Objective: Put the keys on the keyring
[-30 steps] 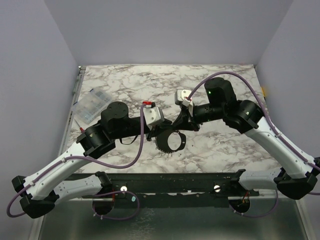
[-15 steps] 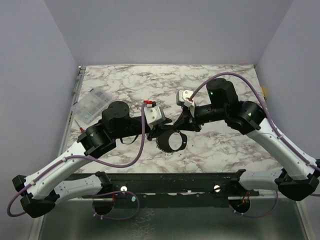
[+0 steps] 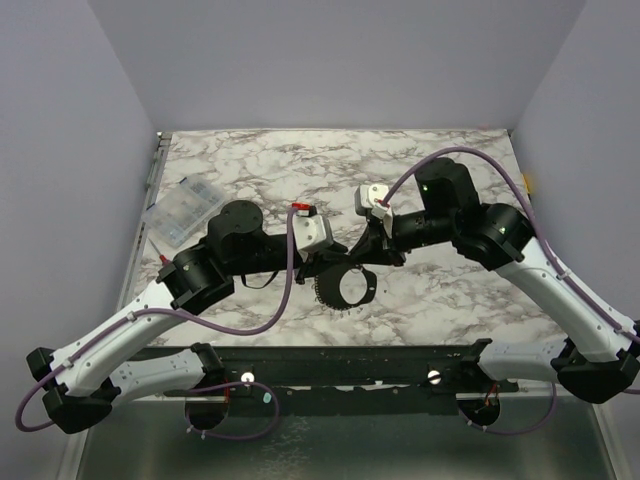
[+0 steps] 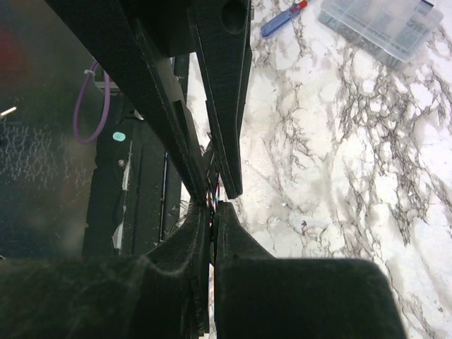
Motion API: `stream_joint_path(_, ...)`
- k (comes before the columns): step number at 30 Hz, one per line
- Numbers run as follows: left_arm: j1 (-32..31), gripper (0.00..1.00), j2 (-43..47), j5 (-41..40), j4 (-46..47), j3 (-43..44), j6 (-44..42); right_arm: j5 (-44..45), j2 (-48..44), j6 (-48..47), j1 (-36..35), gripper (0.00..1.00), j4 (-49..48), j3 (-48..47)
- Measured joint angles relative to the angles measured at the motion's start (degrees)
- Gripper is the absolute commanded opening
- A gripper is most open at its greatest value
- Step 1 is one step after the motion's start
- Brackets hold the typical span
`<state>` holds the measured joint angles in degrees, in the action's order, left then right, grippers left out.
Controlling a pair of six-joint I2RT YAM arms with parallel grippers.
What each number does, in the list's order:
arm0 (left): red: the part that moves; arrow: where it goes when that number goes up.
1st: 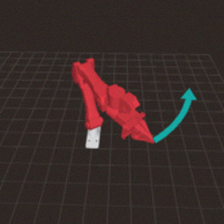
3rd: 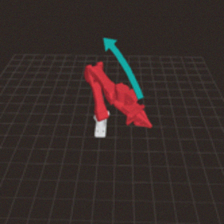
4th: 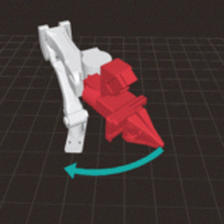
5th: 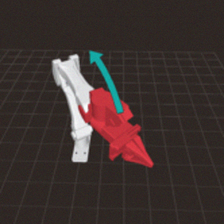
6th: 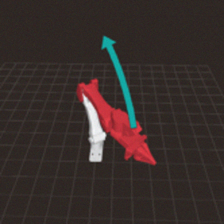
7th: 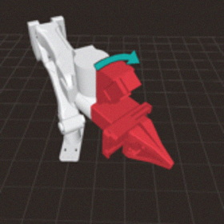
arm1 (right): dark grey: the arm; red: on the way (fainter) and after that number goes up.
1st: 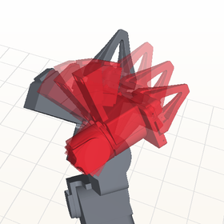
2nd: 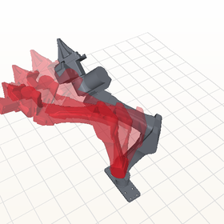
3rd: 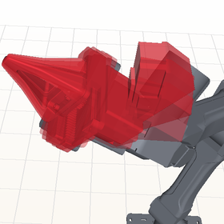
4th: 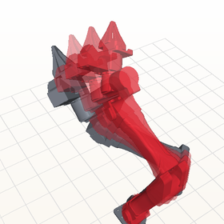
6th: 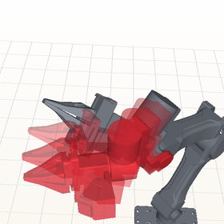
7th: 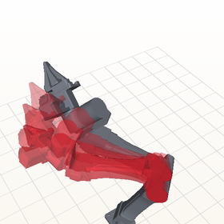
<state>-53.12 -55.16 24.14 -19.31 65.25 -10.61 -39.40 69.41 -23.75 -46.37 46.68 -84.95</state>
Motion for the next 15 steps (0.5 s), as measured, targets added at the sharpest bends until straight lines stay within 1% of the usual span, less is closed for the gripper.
stream_joint_path(2,0.00,0.18,-0.15,0.72,-0.11,0.00,0.02,-0.37,-0.09,-0.35,0.07,0.01,0.09,0.24)
stream_joint_path(6,0.00,0.13,-0.59,2.34,-0.15,0.00,0.04,-1.27,-0.92,-0.98,0.26,0.01,0.09,1.36)
stream_joint_path(10,0.00,0.01,-0.92,4.48,-0.24,0.00,-0.42,-2.14,-1.95,-1.62,0.28,0.01,0.00,2.49)
stream_joint_path(15,-0.15,0.00,-1.40,6.47,-1.05,0.22,-1.40,-3.06,-3.56,-2.05,0.26,0.01,-1.51,4.85)
